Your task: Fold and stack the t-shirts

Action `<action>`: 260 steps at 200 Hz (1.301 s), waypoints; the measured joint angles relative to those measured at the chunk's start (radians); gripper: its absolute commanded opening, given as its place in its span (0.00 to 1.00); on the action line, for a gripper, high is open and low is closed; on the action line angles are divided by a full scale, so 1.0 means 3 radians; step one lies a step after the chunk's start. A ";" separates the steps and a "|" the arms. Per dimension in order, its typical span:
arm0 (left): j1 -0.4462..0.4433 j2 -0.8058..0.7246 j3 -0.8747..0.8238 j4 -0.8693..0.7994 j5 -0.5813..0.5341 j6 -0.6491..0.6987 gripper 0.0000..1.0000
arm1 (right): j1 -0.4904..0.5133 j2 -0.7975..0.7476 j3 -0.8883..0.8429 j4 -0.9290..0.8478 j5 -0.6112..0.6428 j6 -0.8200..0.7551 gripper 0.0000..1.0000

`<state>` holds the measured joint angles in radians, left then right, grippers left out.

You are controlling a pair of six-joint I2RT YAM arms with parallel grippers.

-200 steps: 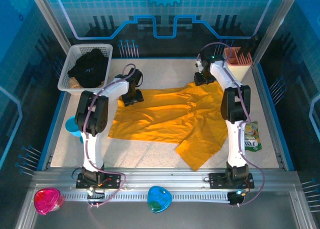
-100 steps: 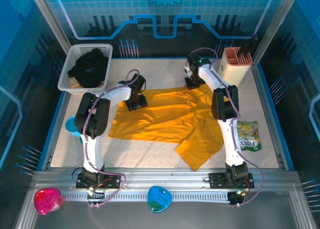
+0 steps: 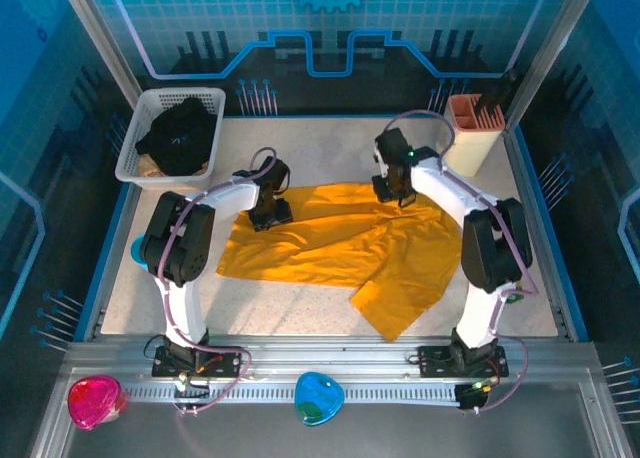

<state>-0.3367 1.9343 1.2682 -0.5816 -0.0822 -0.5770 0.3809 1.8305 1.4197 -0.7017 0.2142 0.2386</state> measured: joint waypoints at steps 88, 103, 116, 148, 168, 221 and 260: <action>0.0000 -0.0041 -0.0052 0.0037 -0.0045 0.0001 0.55 | 0.0552 -0.0551 -0.1404 0.0290 0.0089 0.0868 0.39; 0.0000 -0.0060 -0.0078 0.0038 -0.0060 0.0001 0.55 | 0.0477 -0.0614 -0.1269 0.0136 0.0154 0.0827 0.48; 0.0000 -0.0090 -0.0114 0.0033 -0.0079 0.0000 0.56 | 0.0360 -0.0668 -0.1074 0.0061 0.0173 0.0731 0.51; 0.0003 -0.0125 -0.0175 -0.0033 -0.0186 -0.0001 0.55 | -0.0056 -0.0570 -0.0469 0.0046 0.0155 0.0393 0.48; 0.0014 -0.0169 -0.0254 -0.0025 -0.0238 -0.0019 0.55 | -0.0244 -0.0201 -0.0036 0.0061 0.0134 0.0158 0.44; 0.0041 -0.0224 -0.0337 -0.0011 -0.0273 -0.0066 0.54 | -0.0333 0.1203 0.1066 -0.0061 0.0134 -0.0280 0.49; 0.0041 -0.0224 -0.0336 -0.0013 -0.0273 -0.0065 0.54 | -0.0334 0.1723 0.1761 -0.0317 0.0136 -0.0408 0.30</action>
<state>-0.3244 1.8671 1.1675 -0.5854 -0.1642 -0.5964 0.2806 2.3474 1.9480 -0.7967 0.2550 0.1162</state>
